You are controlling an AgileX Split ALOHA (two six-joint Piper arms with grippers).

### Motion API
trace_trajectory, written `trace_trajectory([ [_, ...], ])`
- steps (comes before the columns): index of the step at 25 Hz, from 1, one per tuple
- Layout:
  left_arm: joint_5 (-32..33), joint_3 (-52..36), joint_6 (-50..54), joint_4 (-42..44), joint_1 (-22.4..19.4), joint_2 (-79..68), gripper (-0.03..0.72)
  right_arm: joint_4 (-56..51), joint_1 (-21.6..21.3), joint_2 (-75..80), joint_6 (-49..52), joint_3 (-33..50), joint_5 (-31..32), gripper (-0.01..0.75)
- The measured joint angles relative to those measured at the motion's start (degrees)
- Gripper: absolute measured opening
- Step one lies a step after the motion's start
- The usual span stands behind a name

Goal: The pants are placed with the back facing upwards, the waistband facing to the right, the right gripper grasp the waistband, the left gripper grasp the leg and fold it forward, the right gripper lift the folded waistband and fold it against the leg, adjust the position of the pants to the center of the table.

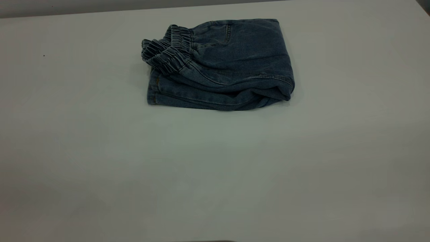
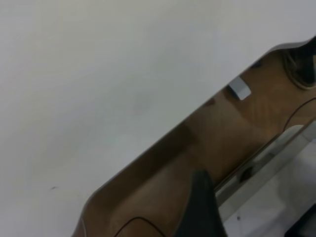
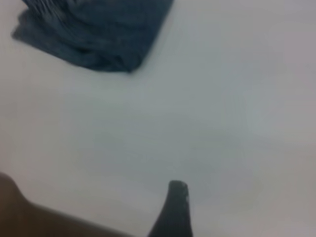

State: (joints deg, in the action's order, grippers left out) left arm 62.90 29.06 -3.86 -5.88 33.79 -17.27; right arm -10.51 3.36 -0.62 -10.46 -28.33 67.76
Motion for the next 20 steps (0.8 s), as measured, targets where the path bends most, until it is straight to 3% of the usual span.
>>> trace_trajectory([
  [20, 0.68, -1.03, -0.25, -0.74, 0.0, 0.0, 0.516, 0.5, 0.0, 0.0, 0.28, 1.1, -1.93, 0.59],
])
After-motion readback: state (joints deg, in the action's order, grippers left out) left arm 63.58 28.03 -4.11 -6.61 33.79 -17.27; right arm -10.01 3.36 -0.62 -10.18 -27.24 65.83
